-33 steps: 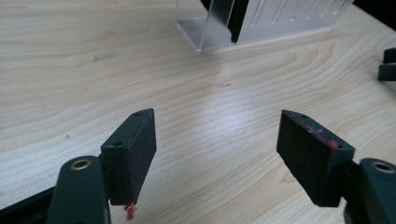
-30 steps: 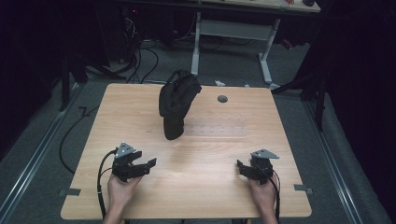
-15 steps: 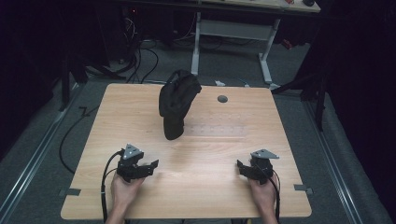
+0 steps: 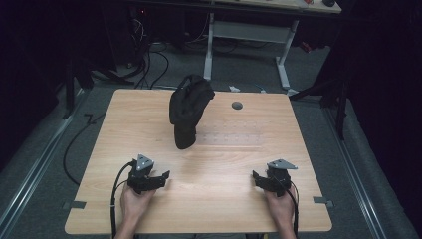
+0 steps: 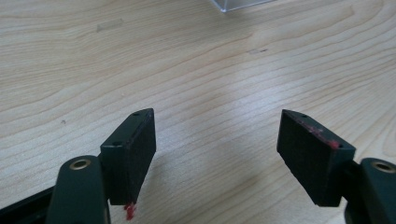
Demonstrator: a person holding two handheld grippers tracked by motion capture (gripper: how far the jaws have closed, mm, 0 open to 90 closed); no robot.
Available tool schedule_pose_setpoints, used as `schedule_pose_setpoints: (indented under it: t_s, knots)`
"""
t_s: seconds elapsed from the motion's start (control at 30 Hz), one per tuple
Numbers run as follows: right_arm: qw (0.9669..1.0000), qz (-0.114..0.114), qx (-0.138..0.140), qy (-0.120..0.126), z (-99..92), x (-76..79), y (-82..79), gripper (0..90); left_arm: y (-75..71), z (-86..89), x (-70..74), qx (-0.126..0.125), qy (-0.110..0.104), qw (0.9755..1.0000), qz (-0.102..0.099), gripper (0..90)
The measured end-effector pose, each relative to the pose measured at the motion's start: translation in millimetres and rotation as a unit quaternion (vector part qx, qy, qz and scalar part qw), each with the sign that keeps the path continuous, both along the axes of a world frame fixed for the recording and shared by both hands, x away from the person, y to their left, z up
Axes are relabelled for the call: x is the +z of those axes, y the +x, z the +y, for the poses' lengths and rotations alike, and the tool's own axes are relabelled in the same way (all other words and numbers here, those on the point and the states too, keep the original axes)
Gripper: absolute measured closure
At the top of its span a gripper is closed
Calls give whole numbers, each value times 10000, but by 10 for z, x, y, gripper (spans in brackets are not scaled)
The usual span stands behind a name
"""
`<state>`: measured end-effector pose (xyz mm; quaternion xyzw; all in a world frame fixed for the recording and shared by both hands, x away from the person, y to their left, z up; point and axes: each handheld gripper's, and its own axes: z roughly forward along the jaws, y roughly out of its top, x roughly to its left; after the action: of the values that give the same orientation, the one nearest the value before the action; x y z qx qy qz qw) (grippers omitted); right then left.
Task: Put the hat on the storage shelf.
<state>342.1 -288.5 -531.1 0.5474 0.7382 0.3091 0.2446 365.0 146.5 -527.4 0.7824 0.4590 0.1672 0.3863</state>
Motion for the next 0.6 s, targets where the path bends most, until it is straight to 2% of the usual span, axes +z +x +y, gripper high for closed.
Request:
schedule_pose_setpoints:
  t_s: [0.3, 0.43, 0.6]
  knots:
    - [10000, -1, 1, -2, 0, 0, 0, 319, 26, -44, -54, -15, 169, 9998, 41, 286]
    - [10000, 4, -7, 1, 1, 0, -1, 319, 15, -87, -85, -28, 382, 9992, -63, 281]
    - [10000, -1, 2, -2, -1, 0, 0, 319, 17, -96, -86, -31, 407, 9991, -68, 271]
